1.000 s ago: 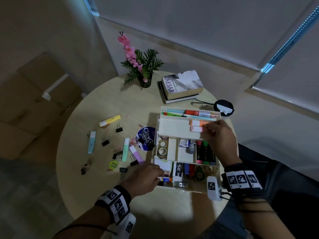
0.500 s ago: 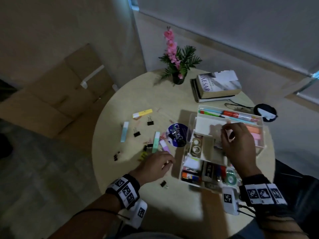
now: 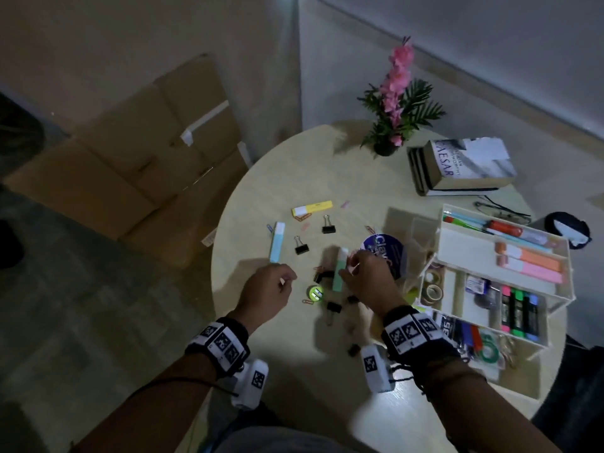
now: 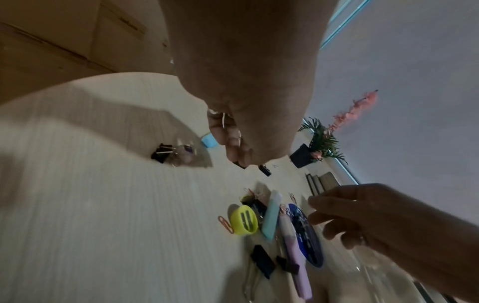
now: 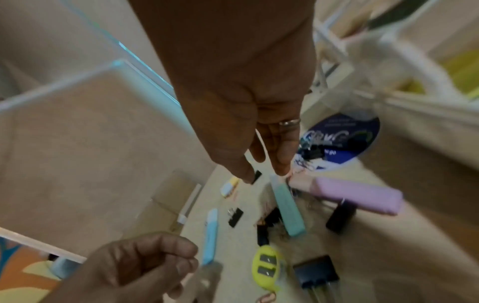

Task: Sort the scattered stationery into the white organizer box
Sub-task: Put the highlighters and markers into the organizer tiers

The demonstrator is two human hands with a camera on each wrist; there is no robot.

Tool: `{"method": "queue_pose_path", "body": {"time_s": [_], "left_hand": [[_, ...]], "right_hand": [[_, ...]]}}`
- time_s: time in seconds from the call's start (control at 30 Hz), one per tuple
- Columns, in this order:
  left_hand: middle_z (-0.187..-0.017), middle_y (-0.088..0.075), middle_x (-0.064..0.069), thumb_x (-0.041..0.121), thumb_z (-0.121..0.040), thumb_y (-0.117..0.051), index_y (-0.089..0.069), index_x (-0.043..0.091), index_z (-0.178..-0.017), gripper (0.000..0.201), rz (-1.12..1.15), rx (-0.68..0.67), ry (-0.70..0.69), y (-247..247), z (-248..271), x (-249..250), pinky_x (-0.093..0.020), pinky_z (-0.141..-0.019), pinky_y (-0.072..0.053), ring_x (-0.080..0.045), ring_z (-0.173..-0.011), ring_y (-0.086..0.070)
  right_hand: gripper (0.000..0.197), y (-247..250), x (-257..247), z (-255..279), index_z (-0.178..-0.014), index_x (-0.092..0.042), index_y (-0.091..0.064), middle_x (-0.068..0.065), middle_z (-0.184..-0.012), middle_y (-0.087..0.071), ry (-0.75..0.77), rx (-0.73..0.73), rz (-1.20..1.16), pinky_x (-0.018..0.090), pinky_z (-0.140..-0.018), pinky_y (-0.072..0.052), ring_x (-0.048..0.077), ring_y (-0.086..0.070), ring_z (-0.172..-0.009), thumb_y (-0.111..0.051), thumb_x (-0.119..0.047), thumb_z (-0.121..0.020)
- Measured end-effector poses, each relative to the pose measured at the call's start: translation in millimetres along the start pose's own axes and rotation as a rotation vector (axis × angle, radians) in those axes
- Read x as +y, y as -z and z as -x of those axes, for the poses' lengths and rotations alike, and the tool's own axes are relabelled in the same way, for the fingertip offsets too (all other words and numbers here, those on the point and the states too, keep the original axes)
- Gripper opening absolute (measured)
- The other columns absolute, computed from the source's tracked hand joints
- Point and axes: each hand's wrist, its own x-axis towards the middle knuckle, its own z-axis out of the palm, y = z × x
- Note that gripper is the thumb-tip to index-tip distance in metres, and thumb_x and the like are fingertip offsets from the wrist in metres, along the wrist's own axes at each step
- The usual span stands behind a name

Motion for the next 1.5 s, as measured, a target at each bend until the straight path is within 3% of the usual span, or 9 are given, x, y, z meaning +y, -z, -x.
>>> {"method": "queue_pose_path", "body": {"time_s": [0.17,0.37,0.6,0.8,0.9,1.07,1.23,1.37,1.5], "left_hand": [[-0.100,-0.073,0.007,0.016,-0.090,-0.071,-0.073,0.022,-0.103,0.014,0.009,0.040,0.168,17.7,-21.4,-26.2,-0.038,-0.079,-0.061,-0.016,-0.089,-0.071],[-0.093,-0.072,0.002,0.029,-0.088,-0.078,-0.065,0.020,-0.087,0.016,-0.055,-0.025,0.284,40.0,-59.5,-33.3,-0.037,-0.071,-0.060,-0.021,-0.085,-0.069],[-0.096,-0.070,-0.008,0.043,-0.083,-0.082,-0.069,0.010,-0.094,0.037,-0.133,-0.050,0.278,32.5,-78.9,-37.4,-0.041,-0.070,-0.060,-0.029,-0.090,-0.069],[-0.100,-0.075,-0.009,0.046,-0.083,-0.080,-0.074,0.008,-0.103,0.044,-0.184,-0.070,0.293,31.2,-82.8,-35.0,-0.033,-0.064,-0.057,-0.028,-0.090,-0.073],[-0.092,-0.075,-0.007,0.045,-0.077,-0.083,-0.074,0.008,-0.099,0.044,-0.160,-0.083,0.326,32.8,-81.6,-38.3,-0.034,-0.063,-0.062,-0.025,-0.082,-0.074],[-0.069,-0.073,0.001,0.043,-0.068,-0.090,-0.075,0.008,-0.080,0.040,-0.026,-0.082,0.398,38.8,-77.5,-40.1,-0.032,-0.056,-0.061,-0.015,-0.062,-0.070],[-0.065,-0.067,0.007,0.026,-0.069,-0.090,-0.067,0.015,-0.070,0.026,0.107,0.023,0.311,45.6,-65.5,-26.1,-0.025,-0.058,-0.054,-0.012,-0.063,-0.066],[-0.069,-0.069,0.007,0.030,-0.066,-0.088,-0.068,0.019,-0.076,0.024,0.136,0.023,0.144,43.6,-69.5,4.3,-0.033,-0.064,-0.062,-0.012,-0.066,-0.069],[-0.070,-0.069,0.009,0.032,-0.065,-0.086,-0.072,0.020,-0.079,0.023,0.173,0.033,-0.055,38.2,-90.5,68.9,-0.026,-0.063,-0.057,-0.005,-0.059,-0.062]], "right_hand": [[0.055,-35.2,-17.1,-16.4,-0.122,-0.004,-0.058,0.017,-0.110,-0.071,-0.149,0.009,0.202,0.040,-0.077,-0.054,0.037,-0.070,-0.101,-0.073,-0.046,-0.090],[0.078,-60.0,-27.7,-17.9,-0.139,0.001,-0.042,0.016,-0.120,-0.067,-0.283,0.023,0.199,0.041,-0.081,-0.053,0.036,-0.068,-0.108,-0.077,-0.042,-0.085],[0.031,-64.0,-26.1,-18.4,-0.110,-0.006,-0.061,0.018,-0.101,-0.073,-0.350,0.112,0.051,0.046,-0.080,-0.060,0.038,-0.072,-0.097,-0.065,-0.032,-0.093],[0.032,-62.4,-17.5,-10.1,-0.103,-0.012,-0.065,0.010,-0.091,-0.074,-0.307,0.114,0.039,0.040,-0.070,-0.059,0.032,-0.072,-0.085,-0.069,-0.040,-0.090],[0.030,-61.2,-13.1,-2.5,-0.100,-0.017,-0.065,0.002,-0.086,-0.073,-0.270,0.153,-0.049,0.041,-0.067,-0.060,0.022,-0.070,-0.077,-0.072,-0.045,-0.091],[0.010,-39.3,-20.4,16.9,-0.099,-0.020,-0.075,-0.005,-0.082,-0.074,-0.135,0.170,-0.105,0.035,-0.064,-0.059,0.010,-0.068,-0.070,-0.075,-0.028,-0.093],[0.027,-9.4,-17.1,42.1,-0.110,-0.024,-0.080,-0.017,-0.082,-0.073,-0.040,0.226,-0.261,0.031,-0.069,-0.061,0.007,-0.072,-0.080,-0.084,-0.016,-0.085],[0.029,25.1,-3.4,66.0,-0.111,-0.030,-0.079,-0.017,-0.098,-0.077,0.063,0.313,-0.390,0.024,-0.076,-0.060,0.006,-0.074,-0.088,-0.086,-0.020,-0.085],[0.030,73.1,33.3,92.6,-0.118,-0.024,-0.078,-0.012,-0.104,-0.076,0.106,0.408,-0.368,0.031,-0.081,-0.060,0.008,-0.071,-0.093,-0.082,-0.016,-0.090]]}}
